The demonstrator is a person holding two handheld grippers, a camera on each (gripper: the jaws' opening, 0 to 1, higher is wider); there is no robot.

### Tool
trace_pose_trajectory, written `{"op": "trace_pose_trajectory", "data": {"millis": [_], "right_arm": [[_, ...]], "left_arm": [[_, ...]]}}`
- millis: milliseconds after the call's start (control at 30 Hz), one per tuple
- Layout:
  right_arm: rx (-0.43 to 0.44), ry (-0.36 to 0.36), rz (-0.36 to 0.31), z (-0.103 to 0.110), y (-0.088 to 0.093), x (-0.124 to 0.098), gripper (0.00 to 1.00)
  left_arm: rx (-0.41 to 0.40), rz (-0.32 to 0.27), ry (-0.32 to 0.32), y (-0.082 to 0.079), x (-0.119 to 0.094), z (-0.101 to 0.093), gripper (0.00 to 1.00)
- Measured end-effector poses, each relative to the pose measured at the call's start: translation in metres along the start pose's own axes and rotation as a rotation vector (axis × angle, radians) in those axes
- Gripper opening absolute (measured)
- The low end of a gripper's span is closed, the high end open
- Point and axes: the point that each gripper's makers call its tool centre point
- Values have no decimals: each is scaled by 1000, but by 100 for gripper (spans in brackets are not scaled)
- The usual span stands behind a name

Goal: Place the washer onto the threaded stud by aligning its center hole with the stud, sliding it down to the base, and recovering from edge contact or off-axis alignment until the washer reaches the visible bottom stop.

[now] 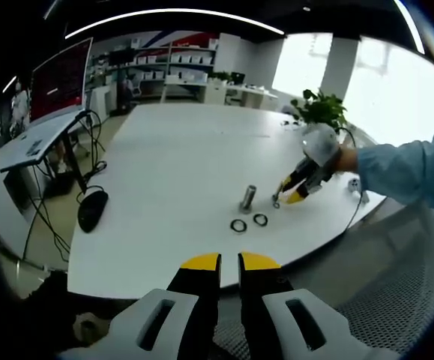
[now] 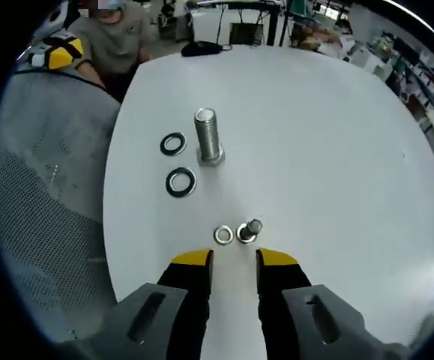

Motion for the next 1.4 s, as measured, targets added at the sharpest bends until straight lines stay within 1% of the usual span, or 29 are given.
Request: {"op": "trace_pose_trajectory", "data": {"millis": [100, 233, 600, 833, 967, 1133, 1300, 1400], "right_arm": [[4, -18, -4, 8, 1, 2, 22], [-11, -28, 1, 13, -1, 6, 20], [-31, -19, 16, 11, -5, 14, 18], [-26, -15, 20, 9, -3, 19, 18], [-42, -14, 28, 10, -2, 21, 18], [-39, -17, 17, 10, -7, 22, 18], [-33, -19, 20, 9, -11, 24, 18], [-32, -14, 21, 7, -11, 24, 16]], "left_arm": [[0, 0, 0, 0, 0, 0, 7], [-2, -2, -2, 0, 0, 0, 7], [-3, -3, -3, 0, 0, 0, 7], [-3, -1, -2, 0, 0, 0, 7], [-2, 1, -2, 0, 0, 0, 7], [-2, 4, -1, 1, 0, 0, 7], [0, 6, 0, 1, 0, 0, 7], [0, 7, 1, 1, 0, 0, 7]]}}
Point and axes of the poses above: the point that each gripper's makers call its tool centre point, and the gripper's own axes: x roughly forward along the fingers, z roughly to its left, y roughly out of its underside, and after that the axes turned 1 degree about x, right-handed
